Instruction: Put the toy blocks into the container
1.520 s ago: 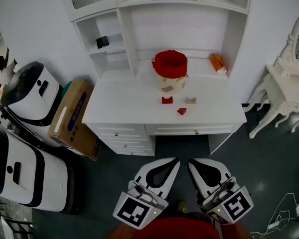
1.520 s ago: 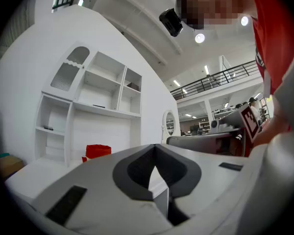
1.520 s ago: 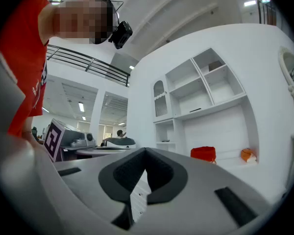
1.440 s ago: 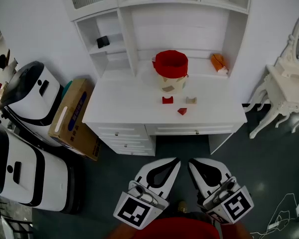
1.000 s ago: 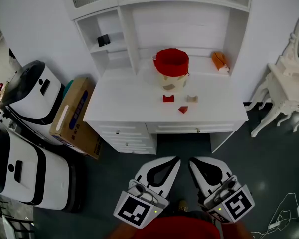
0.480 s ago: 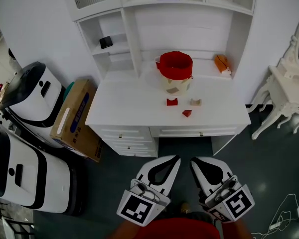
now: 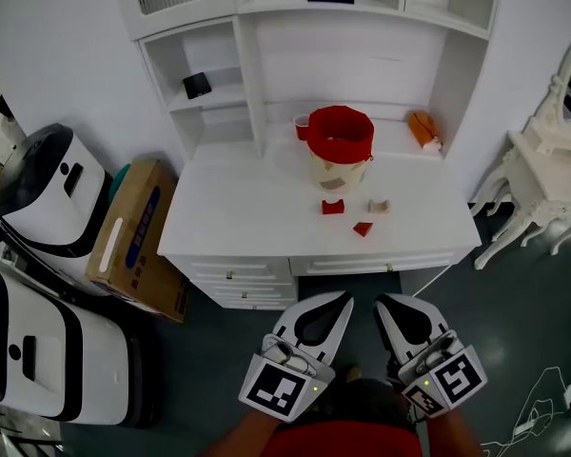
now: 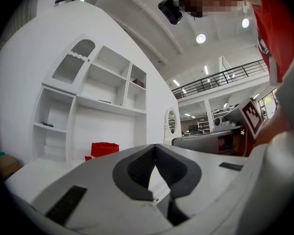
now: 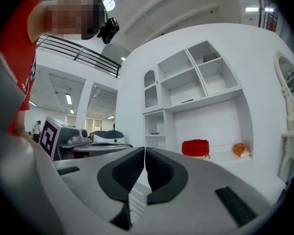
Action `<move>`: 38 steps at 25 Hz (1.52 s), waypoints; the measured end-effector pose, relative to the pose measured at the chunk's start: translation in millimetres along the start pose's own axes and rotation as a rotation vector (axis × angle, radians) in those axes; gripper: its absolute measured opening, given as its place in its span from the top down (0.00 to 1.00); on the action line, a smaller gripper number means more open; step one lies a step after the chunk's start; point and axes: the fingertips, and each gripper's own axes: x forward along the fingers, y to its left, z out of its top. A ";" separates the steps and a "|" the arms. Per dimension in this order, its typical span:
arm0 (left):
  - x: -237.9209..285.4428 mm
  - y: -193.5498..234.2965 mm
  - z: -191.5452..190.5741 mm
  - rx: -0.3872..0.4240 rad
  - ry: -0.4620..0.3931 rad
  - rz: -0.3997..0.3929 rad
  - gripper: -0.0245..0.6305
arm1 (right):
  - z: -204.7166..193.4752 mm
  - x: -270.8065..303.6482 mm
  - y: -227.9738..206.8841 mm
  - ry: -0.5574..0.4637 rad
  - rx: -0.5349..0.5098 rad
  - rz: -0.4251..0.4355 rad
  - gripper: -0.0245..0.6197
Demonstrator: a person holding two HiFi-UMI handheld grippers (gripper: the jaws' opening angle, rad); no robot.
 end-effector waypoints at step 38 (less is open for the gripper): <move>171.5 175.9 -64.6 0.026 0.118 0.151 0.94 | -245.2 166.8 -206.3 0.744 -0.079 0.079 0.75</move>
